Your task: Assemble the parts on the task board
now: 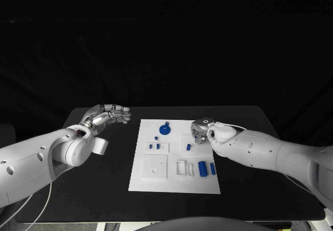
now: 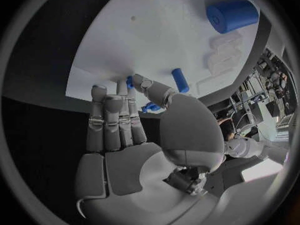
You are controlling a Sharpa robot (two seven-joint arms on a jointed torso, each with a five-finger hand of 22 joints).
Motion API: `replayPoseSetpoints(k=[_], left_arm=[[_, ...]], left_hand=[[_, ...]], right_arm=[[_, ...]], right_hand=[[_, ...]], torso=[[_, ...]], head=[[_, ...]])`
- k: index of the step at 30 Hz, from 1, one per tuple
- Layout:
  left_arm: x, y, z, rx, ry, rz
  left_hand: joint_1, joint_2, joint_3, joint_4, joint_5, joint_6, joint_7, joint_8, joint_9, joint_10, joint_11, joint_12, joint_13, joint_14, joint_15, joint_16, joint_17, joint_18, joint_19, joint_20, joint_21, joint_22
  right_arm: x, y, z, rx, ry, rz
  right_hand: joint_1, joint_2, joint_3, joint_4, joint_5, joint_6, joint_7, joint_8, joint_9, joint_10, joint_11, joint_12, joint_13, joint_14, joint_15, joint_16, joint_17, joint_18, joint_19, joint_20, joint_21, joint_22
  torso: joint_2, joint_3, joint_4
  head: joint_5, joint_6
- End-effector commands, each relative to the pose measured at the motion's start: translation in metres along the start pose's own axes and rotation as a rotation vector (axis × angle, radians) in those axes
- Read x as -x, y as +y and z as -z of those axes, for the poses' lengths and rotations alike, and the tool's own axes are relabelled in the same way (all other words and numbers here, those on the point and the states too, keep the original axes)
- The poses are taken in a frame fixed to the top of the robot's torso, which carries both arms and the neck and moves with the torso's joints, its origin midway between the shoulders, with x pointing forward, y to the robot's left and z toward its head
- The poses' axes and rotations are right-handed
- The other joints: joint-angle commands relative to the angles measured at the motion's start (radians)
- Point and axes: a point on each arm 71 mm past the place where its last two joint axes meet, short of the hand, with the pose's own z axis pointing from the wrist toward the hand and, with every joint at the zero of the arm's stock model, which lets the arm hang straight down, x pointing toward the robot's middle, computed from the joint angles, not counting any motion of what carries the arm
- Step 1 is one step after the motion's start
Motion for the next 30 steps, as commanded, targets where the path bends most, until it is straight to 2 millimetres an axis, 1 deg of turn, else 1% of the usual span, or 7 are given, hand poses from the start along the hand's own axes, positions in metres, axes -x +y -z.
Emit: replayPoseSetpoints(k=[1, 7, 10, 16, 20, 25, 30], left_arm=[[-0.001, -0.001, 0.0, -0.008, 0.013, 0.011], [0.001, -0.001, 0.0, -0.006, 0.007, 0.009], [0.002, -0.001, 0.001, -0.006, 0.004, 0.008], [0.003, -0.001, 0.001, -0.005, 0.003, 0.008], [0.002, -0.001, 0.001, -0.005, 0.005, 0.008], [0.001, -0.001, 0.001, -0.005, 0.007, 0.009], [0.001, -0.001, 0.0, -0.005, 0.006, 0.008]], left_hand=[[-0.003, -0.005, -0.008, -0.001, 0.006, -0.007, 0.0, 0.003, 0.0, -0.005, 0.0, 0.006, 0.0, 0.001, 0.002, -0.007, -0.001, 0.017, -0.004, 0.005, -0.005, 0.011], [-0.003, -0.005, -0.008, -0.001, 0.007, -0.007, 0.0, 0.002, 0.0, -0.005, 0.0, 0.006, 0.0, 0.002, 0.002, -0.007, -0.002, 0.017, -0.004, 0.005, -0.006, 0.011], [-0.002, -0.005, -0.008, -0.001, 0.007, -0.007, 0.0, 0.002, 0.0, -0.005, 0.0, 0.006, 0.0, 0.002, 0.002, -0.007, -0.002, 0.017, -0.004, 0.005, -0.006, 0.011], [-0.002, -0.006, -0.008, -0.001, 0.007, -0.008, 0.0, 0.002, 0.0, -0.005, 0.0, 0.006, 0.0, 0.002, 0.002, -0.008, -0.002, 0.017, -0.004, 0.005, -0.006, 0.012], [-0.002, -0.006, -0.008, -0.001, 0.007, -0.008, 0.0, 0.002, 0.0, -0.005, 0.0, 0.006, 0.0, 0.002, 0.002, -0.008, -0.002, 0.017, -0.004, 0.005, -0.007, 0.012], [-0.002, -0.006, -0.009, -0.001, 0.008, -0.008, 0.0, 0.003, 0.0, -0.006, 0.0, 0.006, 0.0, 0.002, 0.003, -0.008, -0.003, 0.017, -0.003, 0.005, -0.007, 0.012], [-0.002, -0.007, -0.009, -0.001, 0.008, -0.008, 0.0, 0.003, 0.0, -0.006, 0.0, 0.006, 0.0, 0.002, 0.003, -0.008, -0.003, 0.017, -0.003, 0.005, -0.007, 0.012]], right_arm=[[0.002, 0.001, 0.002, 0.008, -0.026, 0.012], [0.007, -0.002, 0.01, 0.024, -0.024, -0.014], [0.018, -0.002, 0.012, 0.031, -0.047, -0.037], [0.04, 0.0, 0.014, 0.052, -0.096, -0.075], [0.051, 0.006, 0.015, 0.076, -0.134, -0.117], [0.055, 0.028, 0.015, 0.132, -0.128, -0.15], [0.062, 0.065, 0.016, 0.223, -0.127, -0.174]], right_hand=[[0.001, 0.007, 0.003, -0.004, -0.004, 0.01, 0.0, 0.003, 0.002, 0.005, 0.0, 0.002, 0.002, 0.001, -0.007, 0.006, 0.001, 0.012, 0.007, -0.001, 0.006, 0.023], [0.001, 0.006, 0.005, -0.005, -0.004, 0.011, 0.0, 0.003, 0.003, 0.006, -0.001, 0.002, 0.004, 0.002, -0.007, 0.006, 0.002, 0.012, 0.008, -0.002, 0.007, 0.023], [0.001, 0.005, 0.006, -0.005, -0.004, 0.011, -0.001, 0.003, 0.003, 0.007, -0.001, 0.002, 0.004, 0.002, -0.008, 0.006, 0.002, 0.012, 0.008, -0.002, 0.007, 0.023], [0.001, 0.004, 0.008, -0.005, -0.004, 0.012, -0.001, 0.003, 0.003, 0.007, -0.001, 0.001, 0.005, 0.002, -0.008, 0.006, 0.002, 0.012, 0.008, -0.002, 0.008, 0.023], [0.001, 0.003, 0.009, -0.004, -0.004, 0.013, -0.001, 0.003, 0.004, 0.008, -0.001, 0.001, 0.005, 0.002, -0.008, 0.005, 0.002, 0.012, 0.008, -0.002, 0.008, 0.023], [0.0, 0.003, 0.011, -0.003, -0.004, 0.013, -0.001, 0.003, 0.004, 0.009, -0.002, 0.001, 0.006, 0.002, -0.008, 0.005, 0.002, 0.012, 0.009, -0.002, 0.008, 0.022], [-0.001, 0.003, 0.012, -0.002, -0.004, 0.013, -0.001, 0.002, 0.004, 0.009, -0.002, 0.0, 0.006, 0.002, -0.008, 0.005, 0.002, 0.012, 0.009, -0.002, 0.009, 0.022]], torso=[[0.0, -0.0003, 0.0009], [0.0, -0.0005, -0.0006], [0.0, -0.0011, -0.002], [0.002, 0.0009, -0.0024], [0.002, 0.0001, -0.0018], [0.003, 0.0001, 0.0014], [0.003, -0.0008, 0.0016]], head=[[0.0, -0.001], [0.003, -0.001], [0.004, 0.001], [0.005, 0.003], [0.004, 0.004], [0.009, 0.004], [0.024, 0.001]])
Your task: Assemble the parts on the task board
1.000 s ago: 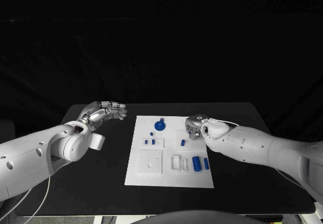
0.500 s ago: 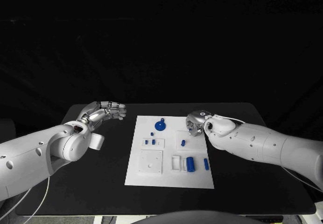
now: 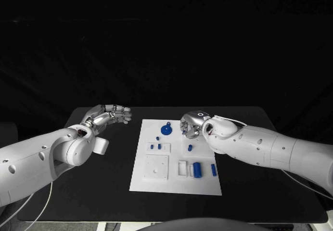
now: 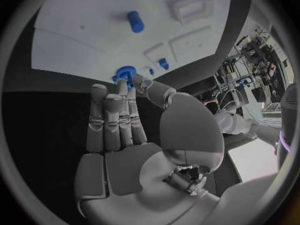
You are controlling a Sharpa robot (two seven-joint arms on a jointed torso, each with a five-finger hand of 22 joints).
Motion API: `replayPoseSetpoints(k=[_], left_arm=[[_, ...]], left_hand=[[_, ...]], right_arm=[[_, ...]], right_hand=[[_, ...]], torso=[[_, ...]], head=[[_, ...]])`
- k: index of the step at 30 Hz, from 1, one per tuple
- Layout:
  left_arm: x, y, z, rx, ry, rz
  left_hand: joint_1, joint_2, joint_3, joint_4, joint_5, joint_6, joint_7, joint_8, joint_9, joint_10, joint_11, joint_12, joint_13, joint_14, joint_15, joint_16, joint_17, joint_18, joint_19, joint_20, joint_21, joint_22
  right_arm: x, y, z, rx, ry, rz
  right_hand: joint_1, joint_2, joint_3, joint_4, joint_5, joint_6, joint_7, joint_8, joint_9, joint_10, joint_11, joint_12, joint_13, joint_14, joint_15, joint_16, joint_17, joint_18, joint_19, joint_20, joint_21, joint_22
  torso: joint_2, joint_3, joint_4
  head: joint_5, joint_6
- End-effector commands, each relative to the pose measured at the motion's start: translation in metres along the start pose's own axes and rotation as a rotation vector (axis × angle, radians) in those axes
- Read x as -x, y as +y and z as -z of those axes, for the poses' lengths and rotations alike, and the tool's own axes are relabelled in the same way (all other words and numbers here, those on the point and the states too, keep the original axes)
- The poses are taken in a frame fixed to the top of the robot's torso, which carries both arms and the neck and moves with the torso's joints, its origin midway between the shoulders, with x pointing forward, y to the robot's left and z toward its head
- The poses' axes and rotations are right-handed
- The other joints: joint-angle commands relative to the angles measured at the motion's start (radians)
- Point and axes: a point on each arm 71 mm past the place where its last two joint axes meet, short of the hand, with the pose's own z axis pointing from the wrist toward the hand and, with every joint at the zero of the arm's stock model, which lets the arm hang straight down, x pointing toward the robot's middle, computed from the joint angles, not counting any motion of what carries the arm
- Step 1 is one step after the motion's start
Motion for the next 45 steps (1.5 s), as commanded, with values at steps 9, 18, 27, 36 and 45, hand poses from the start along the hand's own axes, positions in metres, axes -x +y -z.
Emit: replayPoseSetpoints(k=[9, 18, 27, 36, 45], left_arm=[[-0.004, -0.002, -0.003, -0.006, 0.012, 0.009], [-0.007, -0.003, -0.005, -0.007, 0.019, 0.01], [-0.01, -0.003, -0.006, -0.008, 0.022, 0.01], [-0.008, -0.003, -0.006, -0.005, 0.02, 0.009], [-0.007, -0.002, -0.006, -0.004, 0.019, 0.009]], left_hand=[[-0.002, -0.007, -0.006, 0.002, 0.004, -0.008, 0.0, 0.003, 0.0, -0.006, 0.0, 0.006, 0.0, 0.002, 0.003, -0.004, -0.002, 0.01, -0.003, 0.006, -0.006, 0.012], [-0.001, -0.007, -0.006, 0.003, 0.004, -0.008, 0.0, 0.003, 0.001, -0.005, 0.0, 0.006, 0.0, 0.002, 0.003, -0.005, -0.002, 0.011, -0.003, 0.006, -0.007, 0.012], [-0.001, -0.007, -0.006, 0.003, 0.004, -0.008, 0.0, 0.004, 0.001, -0.005, 0.0, 0.006, 0.0, 0.002, 0.003, -0.005, -0.003, 0.011, -0.003, 0.006, -0.008, 0.013], [-0.001, -0.007, -0.007, 0.003, 0.004, -0.008, 0.0, 0.004, 0.001, -0.005, 0.0, 0.006, 0.0, 0.002, 0.003, -0.005, -0.003, 0.011, -0.003, 0.006, -0.008, 0.013], [-0.002, -0.007, -0.007, 0.004, 0.004, -0.009, 0.0, 0.004, 0.001, -0.006, 0.0, 0.006, 0.0, 0.002, 0.003, -0.006, -0.004, 0.011, -0.003, 0.006, -0.008, 0.013]], right_arm=[[-0.015, 0.065, -0.006, 0.164, 0.048, 0.006], [-0.045, 0.087, -0.004, 0.209, 0.114, 0.047], [-0.057, 0.097, -0.001, 0.232, 0.128, 0.073], [-0.064, 0.099, 0.0, 0.235, 0.146, 0.079], [-0.075, 0.101, 0.002, 0.231, 0.171, 0.077]], right_hand=[[-0.003, 0.003, 0.008, -0.001, 0.0, 0.005, -0.001, 0.002, 0.002, 0.008, -0.001, -0.001, 0.002, 0.0, -0.01, 0.003, 0.001, 0.012, 0.005, 0.001, 0.005, 0.021], [-0.003, 0.004, 0.009, -0.001, 0.0, 0.004, -0.001, 0.001, 0.002, 0.008, -0.001, -0.002, 0.002, 0.0, -0.01, 0.003, 0.001, 0.012, 0.005, 0.001, 0.005, 0.021], [-0.003, 0.005, 0.01, -0.001, 0.0, 0.004, 0.0, 0.001, 0.002, 0.008, -0.001, -0.002, 0.003, 0.0, -0.01, 0.002, 0.001, 0.012, 0.005, 0.0, 0.005, 0.021], [-0.004, 0.005, 0.01, -0.002, 0.0, 0.004, 0.0, 0.001, 0.003, 0.008, -0.001, -0.003, 0.003, 0.0, -0.01, 0.002, 0.001, 0.012, 0.005, 0.0, 0.005, 0.021], [-0.004, 0.005, 0.01, -0.003, 0.0, 0.005, 0.0, 0.001, 0.003, 0.009, -0.001, -0.003, 0.004, 0.001, -0.01, 0.003, 0.002, 0.012, 0.006, 0.0, 0.006, 0.021]], torso=[[0.0, -0.0035, 0.0015], [0.003, -0.001, 0.0029], [0.003, 0.0009, 0.0014], [0.003, 0.001, -0.0005], [0.003, 0.0006, -0.002]], head=[[0.031, -0.007], [0.048, -0.013], [0.077, -0.028], [0.097, -0.032], [0.105, -0.033]])
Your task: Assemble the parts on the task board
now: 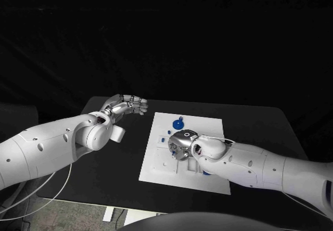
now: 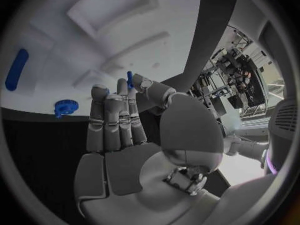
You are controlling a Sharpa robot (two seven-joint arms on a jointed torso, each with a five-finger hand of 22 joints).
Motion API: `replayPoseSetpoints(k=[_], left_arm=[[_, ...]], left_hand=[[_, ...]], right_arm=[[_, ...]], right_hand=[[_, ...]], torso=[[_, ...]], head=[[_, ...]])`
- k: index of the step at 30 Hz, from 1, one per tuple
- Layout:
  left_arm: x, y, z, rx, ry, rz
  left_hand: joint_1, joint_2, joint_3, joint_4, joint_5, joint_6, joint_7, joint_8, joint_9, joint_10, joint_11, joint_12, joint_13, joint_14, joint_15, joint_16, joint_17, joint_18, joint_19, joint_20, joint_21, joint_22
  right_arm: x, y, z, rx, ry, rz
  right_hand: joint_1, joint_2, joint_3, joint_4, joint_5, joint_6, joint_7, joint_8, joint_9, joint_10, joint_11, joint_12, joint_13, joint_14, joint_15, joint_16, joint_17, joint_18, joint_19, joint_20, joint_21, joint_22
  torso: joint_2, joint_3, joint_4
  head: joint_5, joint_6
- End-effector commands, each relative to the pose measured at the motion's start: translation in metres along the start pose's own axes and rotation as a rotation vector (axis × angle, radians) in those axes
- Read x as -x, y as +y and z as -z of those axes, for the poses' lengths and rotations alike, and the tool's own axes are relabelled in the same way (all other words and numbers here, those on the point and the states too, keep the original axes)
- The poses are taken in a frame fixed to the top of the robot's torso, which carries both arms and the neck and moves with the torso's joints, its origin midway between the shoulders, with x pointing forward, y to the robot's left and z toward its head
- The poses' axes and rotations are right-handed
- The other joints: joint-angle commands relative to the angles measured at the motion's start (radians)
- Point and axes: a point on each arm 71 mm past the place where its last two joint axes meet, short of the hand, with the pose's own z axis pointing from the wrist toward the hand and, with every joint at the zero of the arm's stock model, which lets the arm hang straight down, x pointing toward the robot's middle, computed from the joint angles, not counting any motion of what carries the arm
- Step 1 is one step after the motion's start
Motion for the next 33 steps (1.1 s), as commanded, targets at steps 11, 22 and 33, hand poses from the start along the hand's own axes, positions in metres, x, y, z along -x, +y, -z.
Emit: replayPoseSetpoints(k=[11, 22, 33], left_arm=[[-0.002, -0.002, -0.001, -0.007, 0.014, 0.01], [-0.001, -0.002, 0.0, -0.006, 0.014, 0.01], [-0.001, -0.002, 0.001, -0.005, 0.016, 0.01]], left_hand=[[-0.002, -0.007, -0.005, 0.001, 0.004, -0.01, 0.0, 0.004, 0.001, -0.006, 0.0, 0.006, 0.0, 0.002, 0.003, -0.006, -0.002, 0.019, -0.003, 0.006, -0.007, 0.013], [-0.002, -0.007, -0.005, 0.002, 0.004, -0.01, 0.0, 0.004, 0.001, -0.006, 0.0, 0.006, 0.0, 0.003, 0.003, -0.007, -0.002, 0.019, -0.002, 0.006, -0.007, 0.014], [-0.002, -0.007, -0.005, 0.002, 0.004, -0.01, 0.0, 0.004, 0.001, -0.006, 0.0, 0.006, 0.0, 0.003, 0.003, -0.007, -0.003, 0.019, -0.002, 0.006, -0.008, 0.014]], right_arm=[[-0.012, 0.002, 0.0, 0.0, 0.036, 0.017], [-0.015, 0.005, -0.002, 0.001, 0.036, 0.024], [-0.024, 0.009, -0.003, 0.004, 0.064, 0.055]], right_hand=[[-0.005, 0.006, 0.008, -0.002, 0.0, 0.005, 0.0, 0.006, 0.002, 0.004, 0.001, -0.001, 0.002, -0.002, -0.006, 0.003, 0.001, 0.012, 0.005, -0.002, 0.007, 0.021], [-0.005, 0.007, 0.008, -0.003, 0.0, 0.005, 0.0, 0.006, 0.003, 0.005, 0.001, -0.002, 0.003, -0.001, -0.006, 0.002, 0.001, 0.012, 0.006, -0.002, 0.007, 0.021], [-0.006, 0.006, 0.008, -0.004, 0.001, 0.005, 0.0, 0.006, 0.003, 0.005, 0.001, -0.002, 0.004, -0.001, -0.006, 0.002, 0.002, 0.012, 0.006, -0.003, 0.008, 0.021]], torso=[[0.0, -0.0004, -0.0001], [0.001, -0.001, 0.0006], [0.001, -0.0012, 0.0013]], head=[[0.012, -0.009], [0.017, -0.012], [0.022, -0.017]])
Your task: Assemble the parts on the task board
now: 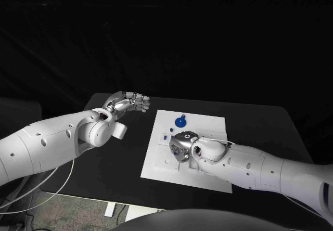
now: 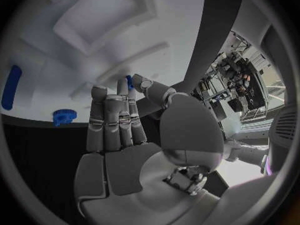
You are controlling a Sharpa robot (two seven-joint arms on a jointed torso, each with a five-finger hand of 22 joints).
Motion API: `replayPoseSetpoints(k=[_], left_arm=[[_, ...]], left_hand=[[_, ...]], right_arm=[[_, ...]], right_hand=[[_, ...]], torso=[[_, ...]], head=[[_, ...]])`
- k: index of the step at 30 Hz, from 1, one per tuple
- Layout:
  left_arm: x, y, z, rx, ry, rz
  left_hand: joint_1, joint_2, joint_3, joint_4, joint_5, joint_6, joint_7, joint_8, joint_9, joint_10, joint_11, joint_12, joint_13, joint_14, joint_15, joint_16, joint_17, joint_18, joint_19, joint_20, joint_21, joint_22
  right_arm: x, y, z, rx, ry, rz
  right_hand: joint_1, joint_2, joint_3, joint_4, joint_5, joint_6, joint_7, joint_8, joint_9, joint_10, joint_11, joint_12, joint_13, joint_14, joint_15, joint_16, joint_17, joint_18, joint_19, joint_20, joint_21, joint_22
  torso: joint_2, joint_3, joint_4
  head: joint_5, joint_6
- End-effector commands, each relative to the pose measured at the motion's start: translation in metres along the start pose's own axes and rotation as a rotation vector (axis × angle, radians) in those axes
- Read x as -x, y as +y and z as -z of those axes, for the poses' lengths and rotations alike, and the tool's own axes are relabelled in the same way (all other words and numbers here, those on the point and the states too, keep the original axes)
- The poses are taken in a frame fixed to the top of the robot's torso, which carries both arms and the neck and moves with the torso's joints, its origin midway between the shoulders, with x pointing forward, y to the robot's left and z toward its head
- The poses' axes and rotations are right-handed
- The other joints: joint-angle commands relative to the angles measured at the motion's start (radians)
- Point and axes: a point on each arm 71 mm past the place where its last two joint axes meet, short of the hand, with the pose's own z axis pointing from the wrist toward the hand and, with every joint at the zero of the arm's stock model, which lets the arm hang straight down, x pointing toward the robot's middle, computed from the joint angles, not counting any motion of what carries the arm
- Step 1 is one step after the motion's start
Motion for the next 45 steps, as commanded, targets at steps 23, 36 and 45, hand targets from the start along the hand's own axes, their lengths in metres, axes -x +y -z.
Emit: replayPoseSetpoints(k=[23, 36, 45], left_arm=[[0.0, -0.003, 0.001, -0.006, 0.013, 0.006], [0.005, -0.003, 0.001, -0.006, 0.004, 0.003], [0.007, -0.002, 0.001, -0.006, 0.0, 0.001]], left_hand=[[-0.002, -0.009, -0.006, 0.001, 0.004, -0.007, 0.003, 0.005, 0.001, -0.006, 0.0, 0.006, 0.0, 0.003, 0.003, -0.006, -0.002, 0.011, -0.002, 0.006, -0.005, 0.015], [-0.001, -0.01, -0.006, 0.001, 0.003, -0.008, 0.003, 0.005, 0.001, -0.006, 0.0, 0.007, 0.0, 0.003, 0.003, -0.007, -0.002, 0.011, -0.002, 0.006, -0.006, 0.015], [-0.001, -0.011, -0.006, 0.001, 0.003, -0.007, 0.003, 0.005, 0.001, -0.005, 0.0, 0.007, 0.0, 0.003, 0.003, -0.007, -0.002, 0.011, -0.002, 0.006, -0.006, 0.015]], right_arm=[[0.004, -0.001, 0.011, 0.005, -0.073, -0.071], [0.057, -0.018, 0.032, 0.008, -0.226, -0.126], [0.088, -0.065, 0.045, -0.076, -0.174, -0.094]], right_hand=[[-0.062, -0.079, -0.142, -0.01, 0.054, -0.152, 0.073, -0.093, -0.042, -0.167, 0.072, -0.13, -0.052, -0.005, 0.064, 0.0, 0.006, 0.012, -0.004, 0.005, -0.002, 0.018], [-0.036, -0.093, -0.138, 0.009, 0.037, -0.137, 0.067, -0.081, -0.044, -0.147, 0.07, -0.126, -0.069, -0.003, 0.063, 0.004, 0.007, 0.012, 0.002, 0.005, -0.009, 0.017], [-0.04, -0.097, -0.142, 0.019, 0.036, -0.132, 0.064, -0.078, -0.046, -0.11, 0.052, -0.089, -0.056, 0.0, 0.045, 0.009, 0.009, 0.012, 0.005, 0.004, -0.004, 0.021]], torso=[[-0.002, 0.0003, -0.0023], [-0.004, 0.0015, -0.0048], [-0.006, 0.0041, -0.0097]], head=[[-0.001, -0.004], [-0.016, 0.006], [-0.035, 0.014]])
